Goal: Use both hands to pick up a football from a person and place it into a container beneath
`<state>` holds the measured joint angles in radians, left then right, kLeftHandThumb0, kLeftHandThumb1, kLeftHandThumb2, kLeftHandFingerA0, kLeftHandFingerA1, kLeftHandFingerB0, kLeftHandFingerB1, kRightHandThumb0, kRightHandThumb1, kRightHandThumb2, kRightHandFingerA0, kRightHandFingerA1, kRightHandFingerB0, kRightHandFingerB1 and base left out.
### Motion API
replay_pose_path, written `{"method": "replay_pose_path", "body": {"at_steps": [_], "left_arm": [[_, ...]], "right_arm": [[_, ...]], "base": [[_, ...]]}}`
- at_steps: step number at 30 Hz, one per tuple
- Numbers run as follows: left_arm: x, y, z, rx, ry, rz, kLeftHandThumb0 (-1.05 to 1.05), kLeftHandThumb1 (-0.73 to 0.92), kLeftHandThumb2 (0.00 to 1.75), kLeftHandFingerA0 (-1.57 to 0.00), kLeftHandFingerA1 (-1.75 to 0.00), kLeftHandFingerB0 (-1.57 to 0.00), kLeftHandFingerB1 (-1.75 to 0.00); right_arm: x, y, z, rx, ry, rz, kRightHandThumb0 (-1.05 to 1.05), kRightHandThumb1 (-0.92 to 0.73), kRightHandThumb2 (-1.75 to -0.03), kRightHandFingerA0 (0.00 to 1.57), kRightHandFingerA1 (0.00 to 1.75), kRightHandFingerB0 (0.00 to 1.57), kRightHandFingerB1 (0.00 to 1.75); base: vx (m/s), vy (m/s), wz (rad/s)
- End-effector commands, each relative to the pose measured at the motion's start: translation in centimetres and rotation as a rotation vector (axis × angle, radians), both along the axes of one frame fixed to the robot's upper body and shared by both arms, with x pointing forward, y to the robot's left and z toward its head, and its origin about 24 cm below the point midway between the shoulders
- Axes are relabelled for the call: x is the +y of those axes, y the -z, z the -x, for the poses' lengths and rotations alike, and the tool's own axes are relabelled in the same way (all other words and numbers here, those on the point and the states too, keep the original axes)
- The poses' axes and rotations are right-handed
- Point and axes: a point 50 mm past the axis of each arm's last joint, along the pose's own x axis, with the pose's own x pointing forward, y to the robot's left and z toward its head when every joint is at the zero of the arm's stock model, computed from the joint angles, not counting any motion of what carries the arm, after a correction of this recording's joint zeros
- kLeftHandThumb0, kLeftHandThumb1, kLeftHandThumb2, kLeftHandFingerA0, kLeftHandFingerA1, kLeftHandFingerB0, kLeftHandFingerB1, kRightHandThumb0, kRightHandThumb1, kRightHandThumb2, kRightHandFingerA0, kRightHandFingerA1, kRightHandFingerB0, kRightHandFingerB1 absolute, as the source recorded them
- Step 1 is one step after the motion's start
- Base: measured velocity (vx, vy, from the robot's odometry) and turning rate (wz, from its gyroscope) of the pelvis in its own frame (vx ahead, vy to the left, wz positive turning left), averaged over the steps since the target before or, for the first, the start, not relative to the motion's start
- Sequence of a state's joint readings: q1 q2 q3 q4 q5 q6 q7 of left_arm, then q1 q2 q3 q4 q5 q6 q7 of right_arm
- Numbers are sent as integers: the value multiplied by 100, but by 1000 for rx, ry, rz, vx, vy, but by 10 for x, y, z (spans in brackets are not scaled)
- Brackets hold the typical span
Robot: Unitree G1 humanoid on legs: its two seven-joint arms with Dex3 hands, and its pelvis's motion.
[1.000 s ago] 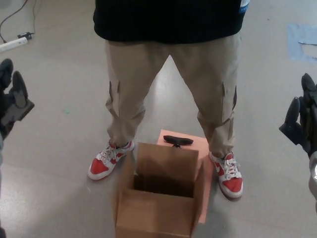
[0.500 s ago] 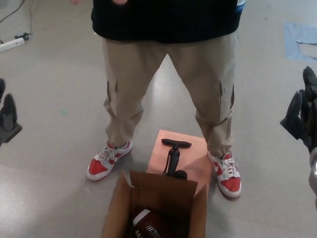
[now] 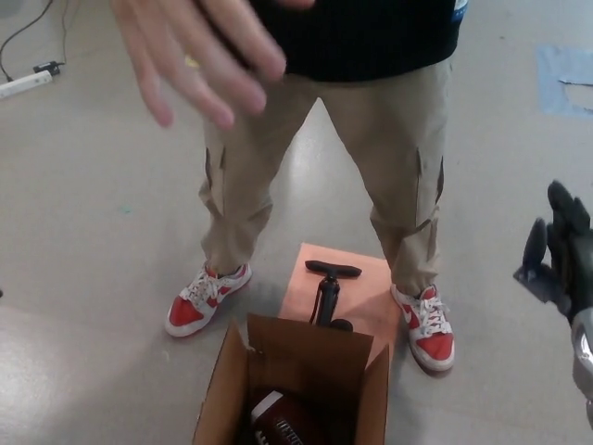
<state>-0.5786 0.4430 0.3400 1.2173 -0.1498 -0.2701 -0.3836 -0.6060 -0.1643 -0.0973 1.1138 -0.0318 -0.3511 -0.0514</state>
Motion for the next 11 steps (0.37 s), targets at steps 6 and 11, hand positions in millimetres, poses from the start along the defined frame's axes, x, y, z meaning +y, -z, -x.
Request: {"method": "replay_pose_path", "body": {"at_steps": [6, 11], "left_arm": [[6, 18, 18, 73, -2, -60, -85, 76, 111, 0, -17, 0, -13], [5, 19, 17, 92, -8, -70, -87, 79, 112, 0, -14, 0, -11]], "right_arm": [[-17, 34, 21, 222, -15, 125, -87, -86, -116, 2, 16, 1, 11], [-20, 31, 19, 228, -28, 152, -85, -86, -116, 0, 16, 0, 13]], "base": [[0, 0, 0], [0, 0, 0]]}}
